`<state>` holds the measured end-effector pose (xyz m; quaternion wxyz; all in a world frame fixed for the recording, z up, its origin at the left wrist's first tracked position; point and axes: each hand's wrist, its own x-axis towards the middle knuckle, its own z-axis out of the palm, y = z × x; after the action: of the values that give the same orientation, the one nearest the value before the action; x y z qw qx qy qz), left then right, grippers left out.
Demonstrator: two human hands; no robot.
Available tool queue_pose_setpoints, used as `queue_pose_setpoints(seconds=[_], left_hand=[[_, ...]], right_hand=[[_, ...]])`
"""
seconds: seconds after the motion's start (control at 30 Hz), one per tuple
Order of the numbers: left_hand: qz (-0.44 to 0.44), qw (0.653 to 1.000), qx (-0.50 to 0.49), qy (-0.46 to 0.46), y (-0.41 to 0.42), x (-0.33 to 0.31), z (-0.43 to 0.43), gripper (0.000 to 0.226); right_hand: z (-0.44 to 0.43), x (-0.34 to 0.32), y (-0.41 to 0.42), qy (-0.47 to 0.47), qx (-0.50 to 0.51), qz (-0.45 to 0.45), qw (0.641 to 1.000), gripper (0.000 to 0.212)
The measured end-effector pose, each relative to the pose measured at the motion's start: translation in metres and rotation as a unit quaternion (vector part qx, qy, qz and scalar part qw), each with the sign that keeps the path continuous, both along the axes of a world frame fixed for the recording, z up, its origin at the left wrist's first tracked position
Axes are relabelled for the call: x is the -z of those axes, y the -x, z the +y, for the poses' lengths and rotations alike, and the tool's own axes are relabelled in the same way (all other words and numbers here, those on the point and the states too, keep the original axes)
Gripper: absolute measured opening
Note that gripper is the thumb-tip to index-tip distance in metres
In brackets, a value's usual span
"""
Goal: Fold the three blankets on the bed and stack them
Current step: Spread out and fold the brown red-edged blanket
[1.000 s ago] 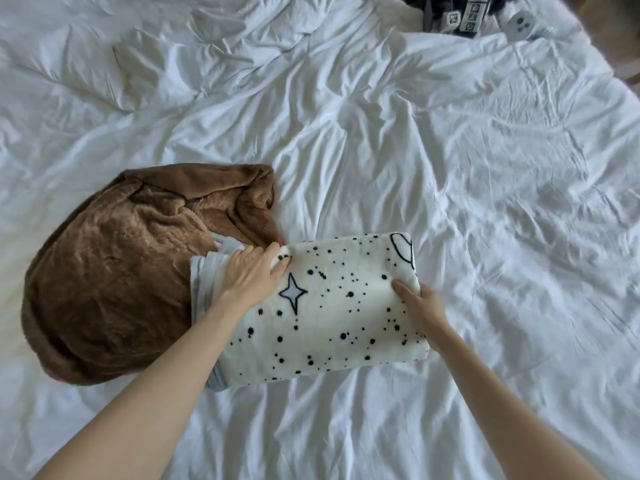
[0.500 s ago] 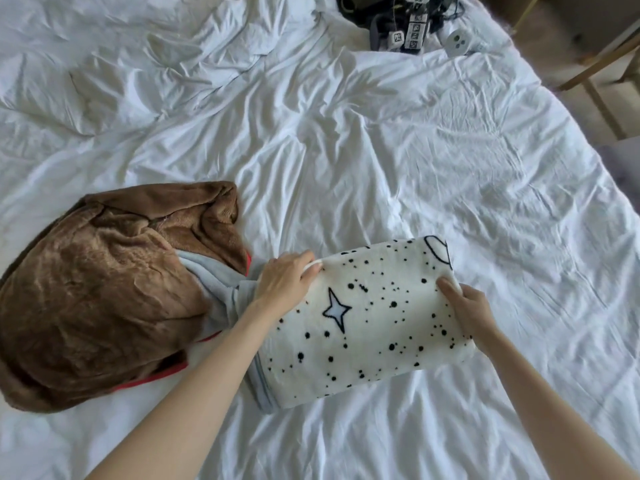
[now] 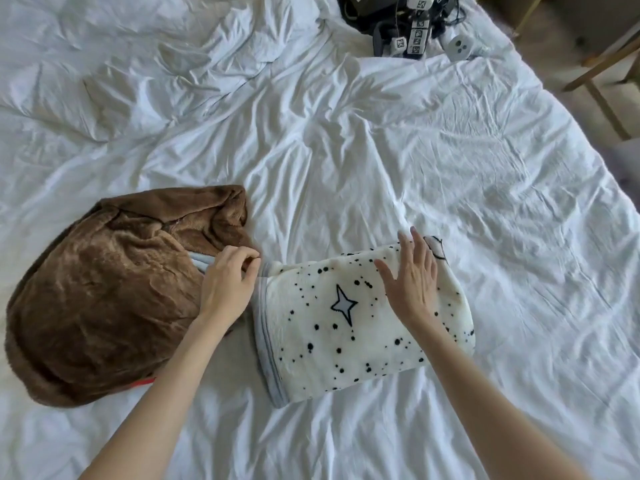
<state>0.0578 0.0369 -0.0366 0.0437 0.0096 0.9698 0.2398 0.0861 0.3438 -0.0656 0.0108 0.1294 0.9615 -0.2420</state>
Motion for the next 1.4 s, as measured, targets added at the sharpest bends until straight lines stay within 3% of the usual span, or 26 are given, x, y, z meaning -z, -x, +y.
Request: queue_pose_setpoints(seconds=[0.23,0.43,0.57,0.63,0.73,0.8,0.9,1.0,1.1,1.17,1.27,1.4], left_hand=[[0.082,0.974,-0.175,0.118,-0.026,-0.031,-0.124,0.024],[0.009,0.964,-0.23,0.13,-0.053,-0.019,-0.19,0.044],[-0.111,0.976,-0.171,0.071,-0.092,0.002,-0.211,0.076],[-0.133,0.981,-0.09,0.111,-0.107,0.012,-0.217,0.104],[-0.158,0.978,-0.019,0.137,-0.122,0.021,-0.226,0.117],[-0.171,0.974,0.016,0.145,-0.13,0.025,-0.232,0.122],[-0.138,0.973,0.054,0.177,-0.14,0.026,-0.236,0.112],[-0.064,0.988,0.018,0.136,-0.143,0.023,-0.234,0.075],[0.004,0.995,-0.03,0.096,-0.138,0.008,-0.23,0.034],[0.032,0.993,-0.094,0.056,-0.129,-0.012,-0.226,0.019],[0.083,0.987,-0.141,0.012,-0.103,-0.058,-0.221,0.017],[0.14,0.978,-0.153,-0.022,-0.056,-0.138,-0.212,0.032]], right_hand=[[-0.117,-0.002,0.005,0.065,-0.173,-0.023,0.983,0.049],[-0.223,-0.005,0.003,0.077,-0.306,-0.049,0.948,0.043],[-0.275,0.006,0.0,0.059,-0.348,-0.065,0.933,0.044],[-0.298,0.015,-0.004,0.069,-0.345,-0.103,0.931,0.062],[-0.327,0.028,-0.012,0.061,-0.356,-0.153,0.92,0.097],[-0.339,0.035,-0.018,0.049,-0.346,-0.134,0.927,0.095],[-0.342,0.037,-0.018,0.026,-0.346,-0.065,0.936,0.059],[-0.334,0.022,-0.01,0.082,-0.344,-0.042,0.935,0.028],[-0.325,-0.012,0.001,0.2,-0.297,-0.092,0.929,0.013],[-0.322,-0.042,0.011,0.244,-0.268,-0.076,0.929,0.015],[-0.316,-0.09,0.031,0.283,-0.209,-0.044,0.935,0.015],[-0.299,-0.156,0.049,0.3,-0.208,0.006,0.931,0.017]])
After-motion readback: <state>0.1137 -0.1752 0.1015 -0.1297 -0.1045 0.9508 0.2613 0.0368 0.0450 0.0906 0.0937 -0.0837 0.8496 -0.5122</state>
